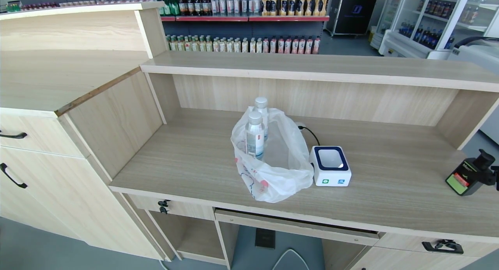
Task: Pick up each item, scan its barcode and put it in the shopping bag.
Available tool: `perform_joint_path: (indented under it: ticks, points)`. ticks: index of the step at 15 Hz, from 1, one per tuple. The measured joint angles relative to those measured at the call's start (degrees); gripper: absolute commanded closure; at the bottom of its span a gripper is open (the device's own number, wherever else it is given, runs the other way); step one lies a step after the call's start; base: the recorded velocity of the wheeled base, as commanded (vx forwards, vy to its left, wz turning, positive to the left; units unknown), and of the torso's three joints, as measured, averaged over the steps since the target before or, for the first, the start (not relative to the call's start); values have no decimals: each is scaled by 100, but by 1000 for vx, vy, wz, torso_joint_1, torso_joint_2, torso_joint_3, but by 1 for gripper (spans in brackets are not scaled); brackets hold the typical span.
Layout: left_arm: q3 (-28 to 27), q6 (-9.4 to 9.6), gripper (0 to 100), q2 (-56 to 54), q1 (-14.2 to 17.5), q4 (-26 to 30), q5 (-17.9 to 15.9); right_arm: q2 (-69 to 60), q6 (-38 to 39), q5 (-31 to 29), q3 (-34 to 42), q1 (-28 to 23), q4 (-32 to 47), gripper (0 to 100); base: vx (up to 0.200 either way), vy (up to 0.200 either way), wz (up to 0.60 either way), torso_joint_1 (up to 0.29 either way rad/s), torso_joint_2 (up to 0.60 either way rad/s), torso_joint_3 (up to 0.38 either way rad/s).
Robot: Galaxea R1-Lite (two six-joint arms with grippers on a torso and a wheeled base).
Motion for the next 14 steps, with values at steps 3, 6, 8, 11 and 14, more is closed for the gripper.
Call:
perform_joint_path:
  ticks: [3,6,8,11,14]
  points:
    - [0,0,0,0,-5,0,0,94,-2,0,-6,143,-83,0,0,0,0,0,0,0]
    - [0,0,0,0,0,2,0,162,-9,-16,-5,234,-105,0,0,0,0,0,0,0]
    - [0,0,0,0,1,2,0,208,-5,-22,-6,265,-110,0,0,0,0,0,0,0]
    - [0,0,0,0,0,0,0,273,-5,-27,-6,295,-189,0,0,0,0,0,0,0]
    - [0,0,0,0,0,0,0,363,5,-24,-2,328,-351,0,0,0,0,0,0,0]
